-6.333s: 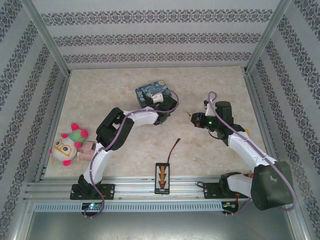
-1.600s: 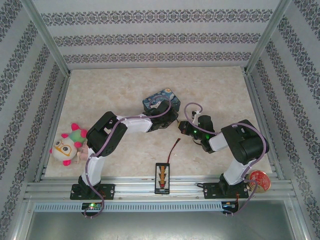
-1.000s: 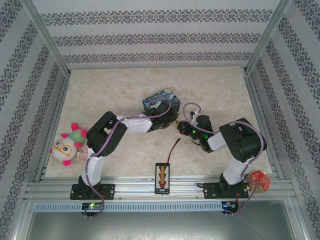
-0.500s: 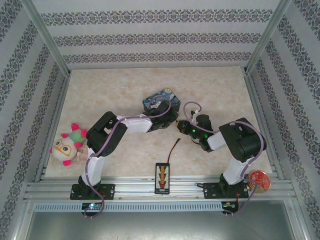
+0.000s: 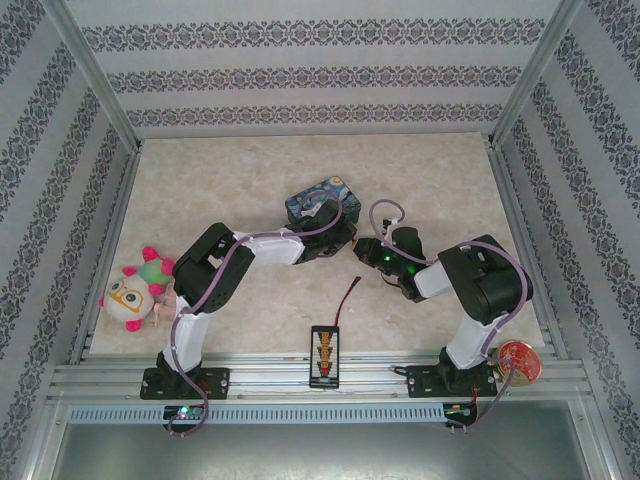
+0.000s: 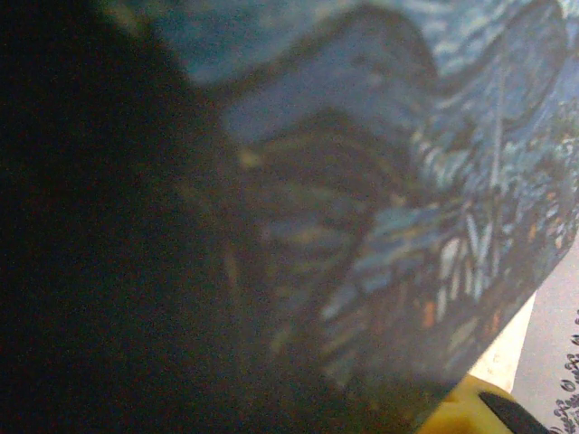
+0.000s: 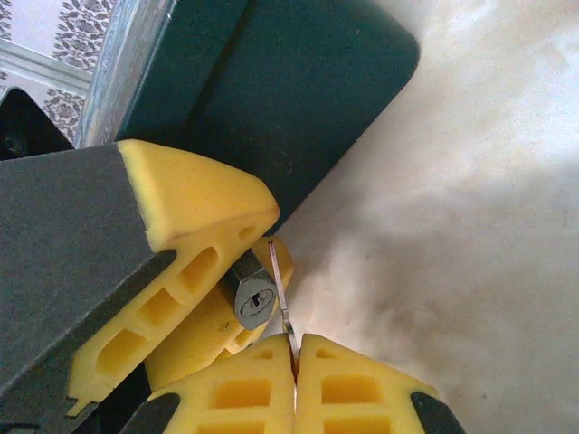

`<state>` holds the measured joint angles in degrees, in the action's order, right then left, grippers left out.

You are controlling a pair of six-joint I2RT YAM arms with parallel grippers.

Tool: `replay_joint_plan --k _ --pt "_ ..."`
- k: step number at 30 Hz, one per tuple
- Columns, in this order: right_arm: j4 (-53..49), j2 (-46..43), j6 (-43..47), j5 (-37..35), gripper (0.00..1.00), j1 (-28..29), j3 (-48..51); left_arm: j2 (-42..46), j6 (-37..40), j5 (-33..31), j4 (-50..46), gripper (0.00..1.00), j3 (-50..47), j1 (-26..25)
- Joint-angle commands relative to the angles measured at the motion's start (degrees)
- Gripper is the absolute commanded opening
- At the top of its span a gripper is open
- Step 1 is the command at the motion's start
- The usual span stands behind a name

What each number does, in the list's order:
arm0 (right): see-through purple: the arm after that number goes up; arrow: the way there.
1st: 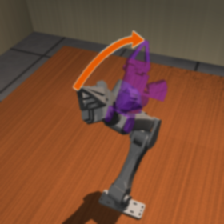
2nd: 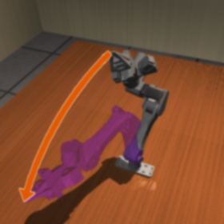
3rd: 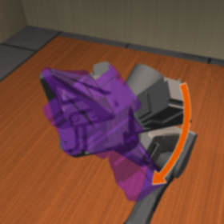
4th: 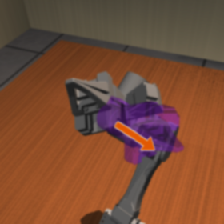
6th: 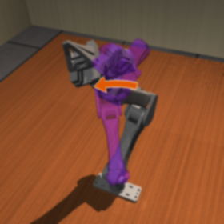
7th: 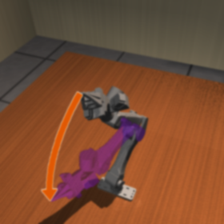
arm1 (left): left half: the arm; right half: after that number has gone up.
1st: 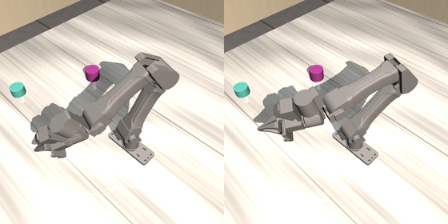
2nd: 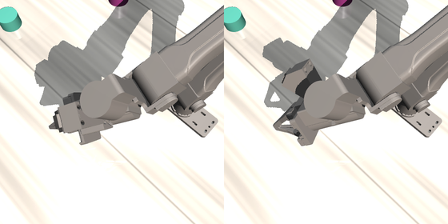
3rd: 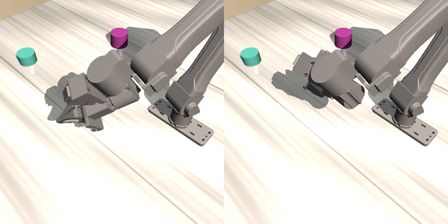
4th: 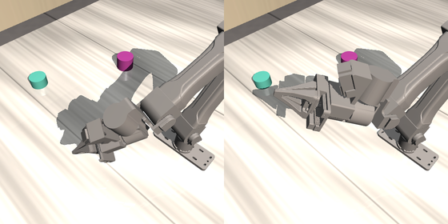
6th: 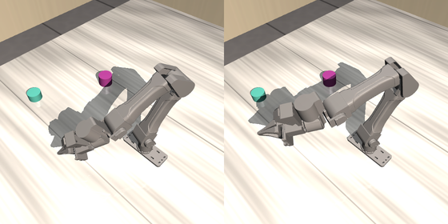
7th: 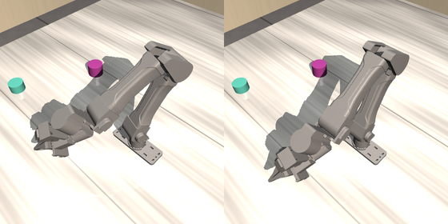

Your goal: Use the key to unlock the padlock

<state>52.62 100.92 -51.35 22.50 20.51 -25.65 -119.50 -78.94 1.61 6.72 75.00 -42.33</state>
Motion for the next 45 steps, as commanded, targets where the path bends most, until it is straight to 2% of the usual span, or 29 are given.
replay_joint_plan --k 1,10,23,36,45 --pt "2.8 -1.2 -0.9 3.3 0.00 0.8 -2.2 -0.2 -2.8 4.1 -1.0 0.00 -0.2 -1.5" --pt "2.8 -1.0 1.3 8.6 0.00 0.2 -4.1 -0.1 -2.6 4.5 -0.9 0.00 -0.2 -1.7" --pt "6.5 2.1 2.2 17.6 0.00 -3.8 -7.1 0.2 -2.6 4.5 -0.5 0.00 -0.5 -1.7" --pt "15.0 5.8 -2.8 24.7 0.00 -7.3 -7.6 0.3 -2.8 4.5 -0.1 0.00 -0.3 -1.8" --pt "15.4 6.1 -2.7 25.8 0.00 -8.4 -5.1 0.3 -3.4 4.3 0.8 0.00 -0.7 -1.8"
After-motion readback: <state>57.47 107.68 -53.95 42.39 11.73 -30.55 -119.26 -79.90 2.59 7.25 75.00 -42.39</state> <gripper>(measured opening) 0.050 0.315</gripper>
